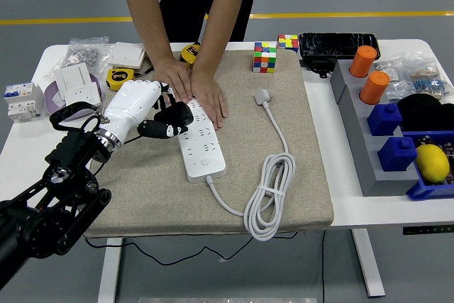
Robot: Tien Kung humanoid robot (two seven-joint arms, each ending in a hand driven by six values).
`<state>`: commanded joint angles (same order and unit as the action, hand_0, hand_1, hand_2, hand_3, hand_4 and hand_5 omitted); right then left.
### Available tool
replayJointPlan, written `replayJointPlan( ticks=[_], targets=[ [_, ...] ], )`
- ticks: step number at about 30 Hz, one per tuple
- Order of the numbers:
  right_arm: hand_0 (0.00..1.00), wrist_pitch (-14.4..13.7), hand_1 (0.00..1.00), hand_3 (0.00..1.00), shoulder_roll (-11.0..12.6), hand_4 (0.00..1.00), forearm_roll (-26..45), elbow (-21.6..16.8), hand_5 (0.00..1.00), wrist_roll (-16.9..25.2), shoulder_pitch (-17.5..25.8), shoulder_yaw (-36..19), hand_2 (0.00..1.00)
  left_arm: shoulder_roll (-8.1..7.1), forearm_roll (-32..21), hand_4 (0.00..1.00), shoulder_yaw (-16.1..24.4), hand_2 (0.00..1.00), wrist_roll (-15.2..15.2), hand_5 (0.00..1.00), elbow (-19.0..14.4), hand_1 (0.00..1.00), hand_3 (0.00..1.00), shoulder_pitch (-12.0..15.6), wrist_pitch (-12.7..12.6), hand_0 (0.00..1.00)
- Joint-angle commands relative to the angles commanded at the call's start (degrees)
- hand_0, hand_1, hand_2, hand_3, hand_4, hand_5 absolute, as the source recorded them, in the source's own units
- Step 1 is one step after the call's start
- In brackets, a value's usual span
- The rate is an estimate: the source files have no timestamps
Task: Pick up the plug,place it near the board,insert it into the board,press the button
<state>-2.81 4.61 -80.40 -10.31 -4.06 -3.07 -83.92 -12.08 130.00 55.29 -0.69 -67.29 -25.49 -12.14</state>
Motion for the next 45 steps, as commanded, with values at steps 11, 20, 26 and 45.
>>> replayJointPlan(
  ticks=[11,20,26,45],
  targets=[
    [0.795,0.03,0.703,0.752,0.33,0.998,-0.37,0.0,0.973,-0.18,0.05,-0.05,0.711,-1.63,-0.22,0.396,-6.58,0.305,-0.34,0.139,3.26,0.404,0.319,-3.67,0.26,0.511],
    [0.797,-0.03,0.703,0.752,0.27,0.998,0.02,0.0,0.974,-0.09,-0.04,0.48,0.711,-1.32,0.0,0.401,-5.72,0.308,-0.7,0.124,6.93,0.41,0.322,-2.83,0.08,0.508],
    [0.797,-0.03,0.703,0.752,0.28,0.998,-0.1,0.0,0.976,-0.14,-0.18,0.24,0.711,-1.1,0.0,0.409,-5.46,0.311,-0.73,0.121,7.14,0.415,0.323,-2.81,-0.08,0.508],
    [0.797,-0.01,0.703,0.752,0.34,0.998,-0.15,0.0,0.977,-0.07,-0.42,-0.05,0.712,-0.99,0.0,0.434,-5.59,0.321,-0.98,0.119,9.47,0.434,0.334,-3.72,-0.44,0.512]
  ],
)
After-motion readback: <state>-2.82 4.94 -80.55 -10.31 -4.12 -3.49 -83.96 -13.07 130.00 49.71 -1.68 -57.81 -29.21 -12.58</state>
